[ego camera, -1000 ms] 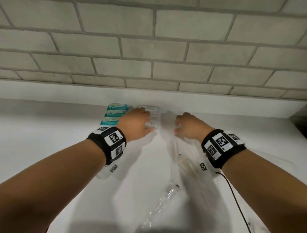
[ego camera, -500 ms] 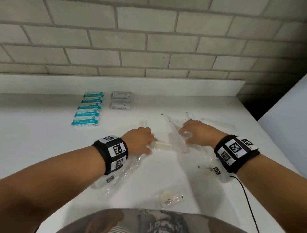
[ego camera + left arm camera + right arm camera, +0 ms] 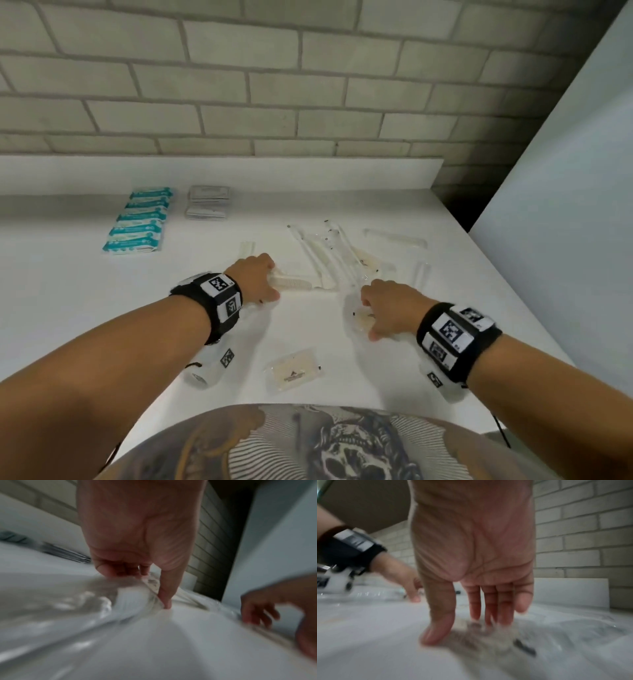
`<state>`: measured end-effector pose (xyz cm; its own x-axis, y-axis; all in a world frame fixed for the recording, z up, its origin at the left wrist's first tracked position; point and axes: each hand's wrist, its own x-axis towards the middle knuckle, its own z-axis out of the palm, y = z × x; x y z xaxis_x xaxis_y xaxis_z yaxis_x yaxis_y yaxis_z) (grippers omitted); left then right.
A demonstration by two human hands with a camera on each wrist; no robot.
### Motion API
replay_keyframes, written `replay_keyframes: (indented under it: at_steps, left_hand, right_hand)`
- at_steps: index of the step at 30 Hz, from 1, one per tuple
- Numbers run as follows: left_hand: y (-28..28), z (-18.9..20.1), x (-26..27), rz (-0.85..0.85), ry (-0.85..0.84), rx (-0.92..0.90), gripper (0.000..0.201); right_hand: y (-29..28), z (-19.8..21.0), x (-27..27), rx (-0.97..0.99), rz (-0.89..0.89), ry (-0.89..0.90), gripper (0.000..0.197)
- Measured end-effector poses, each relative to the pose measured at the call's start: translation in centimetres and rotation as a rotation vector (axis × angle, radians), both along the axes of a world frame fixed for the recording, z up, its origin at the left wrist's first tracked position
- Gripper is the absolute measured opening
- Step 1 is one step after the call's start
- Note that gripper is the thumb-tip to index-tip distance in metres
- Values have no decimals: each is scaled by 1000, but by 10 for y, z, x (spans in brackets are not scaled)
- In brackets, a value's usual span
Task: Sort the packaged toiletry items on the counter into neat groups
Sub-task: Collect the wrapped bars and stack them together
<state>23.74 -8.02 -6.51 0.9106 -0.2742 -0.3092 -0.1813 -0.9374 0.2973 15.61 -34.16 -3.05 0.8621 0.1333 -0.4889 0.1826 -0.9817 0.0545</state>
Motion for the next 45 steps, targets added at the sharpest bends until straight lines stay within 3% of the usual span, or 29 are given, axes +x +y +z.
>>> replay_keyframes:
  at_steps: [5, 8, 11, 13, 15, 17, 20, 22, 25, 28, 31, 35, 37, 41, 45]
  left_hand:
    - [1, 19, -11, -20, -13, 66, 22]
    - [6, 36, -28, 31, -164, 73, 14]
    - [9, 48, -54, -44, -181, 8, 23]
    - [5, 48, -76, -157, -5, -35, 30]
    - [-6, 40, -98, -237, 142, 3, 33]
    - [-21, 29, -116, -318, 176, 121, 33]
    - [-39, 19, -131, -337, 121, 209, 30]
    - [-43, 18, -134, -312, 107, 201, 35]
    - [-46, 16, -135, -224, 179, 100, 55]
    - [-47, 16, -129, -190, 237, 60, 63]
    - [-47, 20, -112, -174, 181, 28, 29]
    - [-54, 31, -76, -111, 28, -77, 27]
    - [-63, 37, -57, -68, -33, -156, 22]
    - [-90, 44, -20, -89, -101, -196, 17]
    - [-128, 46, 13, -205, -133, -93, 13]
  right_hand:
    - [-3, -7, 1, 37, 51, -42, 40]
    - [0, -8, -1, 95, 98, -10, 33]
    - [2, -11, 2, 289, 82, -29, 20]
    - [1, -10, 11, 428, 3, -218, 13]
    - [1, -10, 23, 429, -115, -400, 9]
    - [5, -14, 29, 374, -192, -333, 15]
    - [17, -22, 18, 409, -60, -139, 9]
    - [19, -24, 10, 468, 12, -76, 9]
    - [6, -19, 8, 542, -23, -92, 13]
    - [-22, -9, 10, 479, -28, -44, 14]
    - [-50, 7, 9, 493, -51, -30, 11]
    - [-84, 18, 29, 704, -378, -254, 7]
    - [-100, 22, 38, 723, -502, -265, 8]
    - [-112, 26, 34, 580, -487, -123, 17]
    - [-116, 27, 14, 353, -443, -1, 48]
